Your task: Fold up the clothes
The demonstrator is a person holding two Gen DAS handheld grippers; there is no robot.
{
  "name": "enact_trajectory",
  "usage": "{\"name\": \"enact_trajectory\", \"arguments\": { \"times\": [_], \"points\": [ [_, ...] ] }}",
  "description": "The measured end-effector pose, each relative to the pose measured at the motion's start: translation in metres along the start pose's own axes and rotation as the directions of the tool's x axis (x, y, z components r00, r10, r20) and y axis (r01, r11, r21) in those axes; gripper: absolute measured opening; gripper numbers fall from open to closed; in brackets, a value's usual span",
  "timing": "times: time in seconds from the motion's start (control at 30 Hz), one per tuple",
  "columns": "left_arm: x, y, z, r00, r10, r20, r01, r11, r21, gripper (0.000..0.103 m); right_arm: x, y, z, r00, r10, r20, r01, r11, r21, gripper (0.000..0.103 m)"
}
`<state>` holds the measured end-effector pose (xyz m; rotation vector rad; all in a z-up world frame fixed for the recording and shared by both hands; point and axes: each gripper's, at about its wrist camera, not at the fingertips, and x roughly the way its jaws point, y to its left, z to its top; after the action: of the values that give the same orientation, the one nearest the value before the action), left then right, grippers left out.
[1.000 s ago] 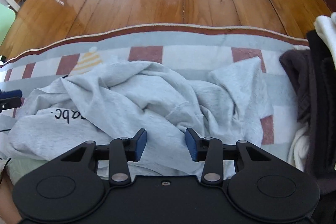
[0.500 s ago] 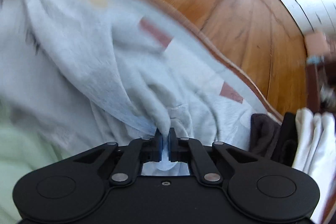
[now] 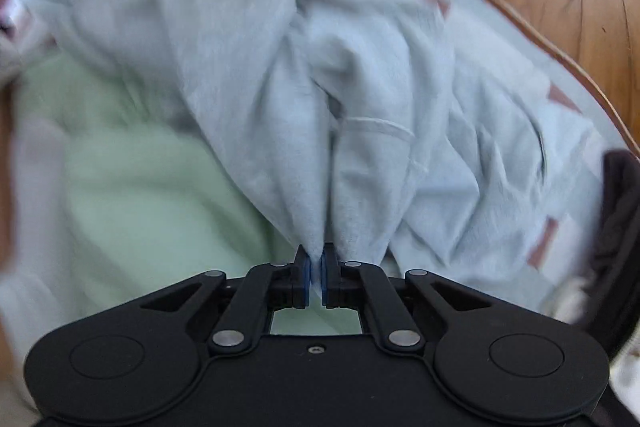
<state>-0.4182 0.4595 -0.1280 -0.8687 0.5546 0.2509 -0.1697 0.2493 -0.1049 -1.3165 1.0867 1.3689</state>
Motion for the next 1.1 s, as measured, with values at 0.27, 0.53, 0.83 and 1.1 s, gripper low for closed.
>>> {"name": "enact_trajectory", "arguments": {
  "times": [0.27, 0.53, 0.83, 1.1],
  "points": [
    [0.010, -0.009, -0.011, 0.995, 0.094, -0.031, -0.090, 0.992, 0.093, 0.009, -0.032, -0.042, 0.002, 0.919, -0.393, -0.034, 0.394, 0.913, 0.104, 0.003],
    [-0.030, 0.007, 0.007, 0.990, 0.139, 0.032, -0.142, 0.982, 0.126, 0.052, -0.013, -0.058, -0.006, 0.835, -0.535, -0.125, 0.545, 0.835, 0.067, 0.003],
    [-0.022, 0.050, 0.000, 0.989, 0.143, -0.034, -0.146, 0.985, -0.090, 0.057, 0.005, -0.087, -0.034, 0.842, -0.516, -0.160, 0.539, 0.816, 0.209, 0.003],
    [0.034, 0.024, -0.022, 0.967, 0.148, -0.207, -0.137, 0.988, 0.068, 0.057, -0.086, -0.067, 0.002, 0.875, -0.349, 0.335, 0.202, 0.893, 0.403, 0.026]
  ]
}}
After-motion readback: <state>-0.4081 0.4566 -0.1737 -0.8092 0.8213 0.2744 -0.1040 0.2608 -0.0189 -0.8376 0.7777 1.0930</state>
